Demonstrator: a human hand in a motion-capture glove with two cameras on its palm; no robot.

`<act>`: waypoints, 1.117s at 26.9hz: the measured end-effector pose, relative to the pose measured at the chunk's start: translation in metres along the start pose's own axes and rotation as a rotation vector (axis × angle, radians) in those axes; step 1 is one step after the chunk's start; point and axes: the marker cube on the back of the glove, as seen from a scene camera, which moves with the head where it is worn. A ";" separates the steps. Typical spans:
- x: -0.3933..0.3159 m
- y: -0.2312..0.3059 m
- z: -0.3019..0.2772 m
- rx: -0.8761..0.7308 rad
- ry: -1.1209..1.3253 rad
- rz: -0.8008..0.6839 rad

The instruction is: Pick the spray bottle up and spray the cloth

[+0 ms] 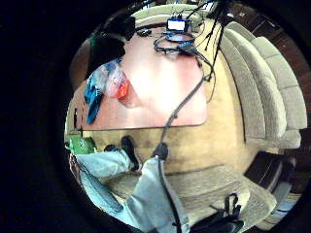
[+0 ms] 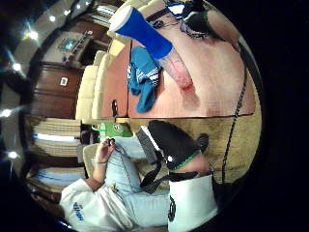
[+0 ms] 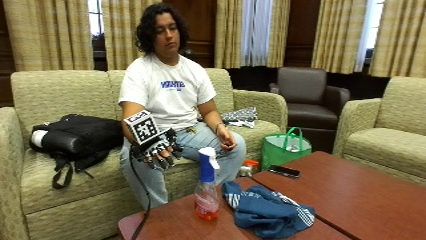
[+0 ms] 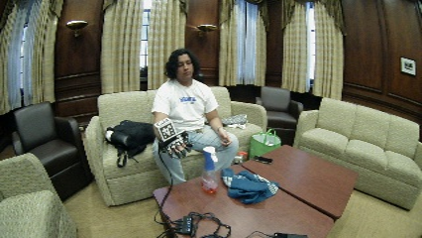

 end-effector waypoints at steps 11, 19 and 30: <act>-0.009 -0.043 0.025 0.367 -0.175 0.102; -0.027 -0.028 0.041 0.070 -0.308 0.096; -0.033 -0.048 0.045 0.327 -0.520 0.084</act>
